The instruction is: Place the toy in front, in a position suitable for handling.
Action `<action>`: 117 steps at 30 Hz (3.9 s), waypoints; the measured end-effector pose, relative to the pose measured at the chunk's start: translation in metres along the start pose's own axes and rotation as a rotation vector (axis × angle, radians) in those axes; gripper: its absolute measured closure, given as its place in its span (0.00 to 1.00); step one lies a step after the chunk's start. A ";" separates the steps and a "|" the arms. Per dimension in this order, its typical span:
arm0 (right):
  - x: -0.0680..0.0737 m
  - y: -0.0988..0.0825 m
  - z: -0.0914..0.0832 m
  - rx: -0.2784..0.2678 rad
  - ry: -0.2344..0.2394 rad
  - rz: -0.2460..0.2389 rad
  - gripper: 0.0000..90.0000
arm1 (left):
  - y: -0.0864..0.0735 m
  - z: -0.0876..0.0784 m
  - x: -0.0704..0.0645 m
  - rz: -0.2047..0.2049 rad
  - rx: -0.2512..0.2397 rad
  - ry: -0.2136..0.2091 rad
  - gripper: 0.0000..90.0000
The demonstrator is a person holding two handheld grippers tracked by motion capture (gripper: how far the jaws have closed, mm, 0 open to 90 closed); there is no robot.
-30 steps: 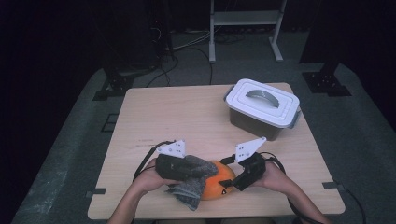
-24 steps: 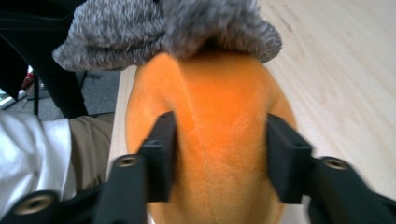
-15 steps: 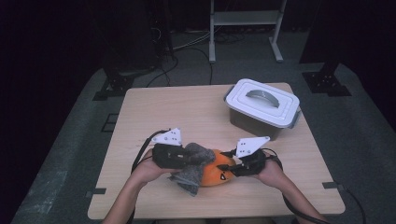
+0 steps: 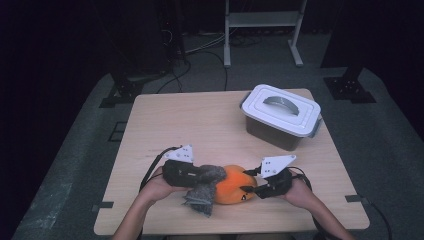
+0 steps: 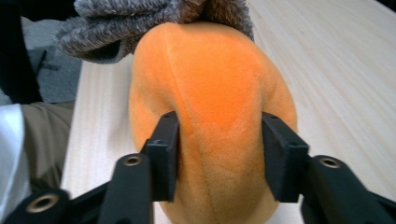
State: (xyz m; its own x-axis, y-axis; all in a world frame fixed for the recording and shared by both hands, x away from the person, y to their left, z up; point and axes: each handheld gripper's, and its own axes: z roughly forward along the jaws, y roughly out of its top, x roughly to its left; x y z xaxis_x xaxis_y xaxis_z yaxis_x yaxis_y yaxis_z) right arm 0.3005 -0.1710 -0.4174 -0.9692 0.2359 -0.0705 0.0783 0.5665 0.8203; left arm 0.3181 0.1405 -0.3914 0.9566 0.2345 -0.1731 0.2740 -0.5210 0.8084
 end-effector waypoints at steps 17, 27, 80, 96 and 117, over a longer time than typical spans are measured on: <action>-0.013 0.004 0.015 0.033 0.122 0.185 0.26 | -0.002 0.007 -0.005 0.026 0.023 -0.028 0.84; -0.010 0.017 0.016 -0.040 -0.005 0.054 0.55 | 0.015 -0.009 0.001 0.035 -0.039 0.034 0.84; -0.002 0.000 0.004 0.014 0.066 0.172 0.21 | -0.015 0.005 -0.010 0.011 0.013 -0.042 0.84; 0.000 0.007 0.029 0.043 0.051 0.114 0.50 | 0.008 0.006 -0.008 0.042 -0.020 -0.002 0.84; -0.012 -0.003 0.017 0.051 0.033 0.096 0.51 | -0.030 -0.009 0.002 -0.035 0.009 0.060 0.84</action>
State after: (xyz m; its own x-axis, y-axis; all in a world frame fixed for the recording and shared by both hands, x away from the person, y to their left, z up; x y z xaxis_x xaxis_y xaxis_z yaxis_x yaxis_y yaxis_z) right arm 0.3154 -0.1621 -0.4281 -0.9639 0.2650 0.0266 0.1819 0.5821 0.7925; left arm 0.3109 0.1638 -0.4117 0.9386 0.3019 -0.1671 0.3088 -0.5191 0.7970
